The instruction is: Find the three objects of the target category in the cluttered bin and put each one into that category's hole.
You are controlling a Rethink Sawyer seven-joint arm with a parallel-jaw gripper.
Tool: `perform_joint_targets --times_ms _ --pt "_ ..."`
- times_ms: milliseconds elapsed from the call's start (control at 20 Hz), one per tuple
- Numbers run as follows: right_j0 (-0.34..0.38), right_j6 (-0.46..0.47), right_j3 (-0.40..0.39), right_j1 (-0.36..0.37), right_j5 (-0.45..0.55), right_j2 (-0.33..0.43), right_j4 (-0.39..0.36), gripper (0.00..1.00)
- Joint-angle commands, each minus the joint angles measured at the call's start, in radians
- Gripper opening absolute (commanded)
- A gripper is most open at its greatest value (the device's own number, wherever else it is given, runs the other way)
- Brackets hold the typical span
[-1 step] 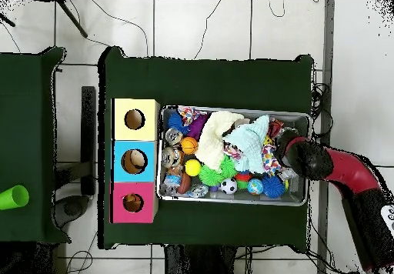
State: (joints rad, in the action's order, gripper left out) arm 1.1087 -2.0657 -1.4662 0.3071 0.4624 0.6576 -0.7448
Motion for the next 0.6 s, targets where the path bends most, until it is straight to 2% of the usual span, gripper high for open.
perform_joint_targets --times_ms 50,250,450,600 --pt "-0.039 0.142 -0.014 -0.068 -0.043 -0.041 -0.09 0.0" --pt "-0.097 0.049 -0.024 -0.026 -0.05 -0.097 -0.09 0.0" --pt "-0.162 -0.061 -0.084 0.061 0.035 -0.159 -0.008 0.0" --pt "-0.197 -0.073 -0.129 0.139 0.116 -0.181 0.054 0.0"
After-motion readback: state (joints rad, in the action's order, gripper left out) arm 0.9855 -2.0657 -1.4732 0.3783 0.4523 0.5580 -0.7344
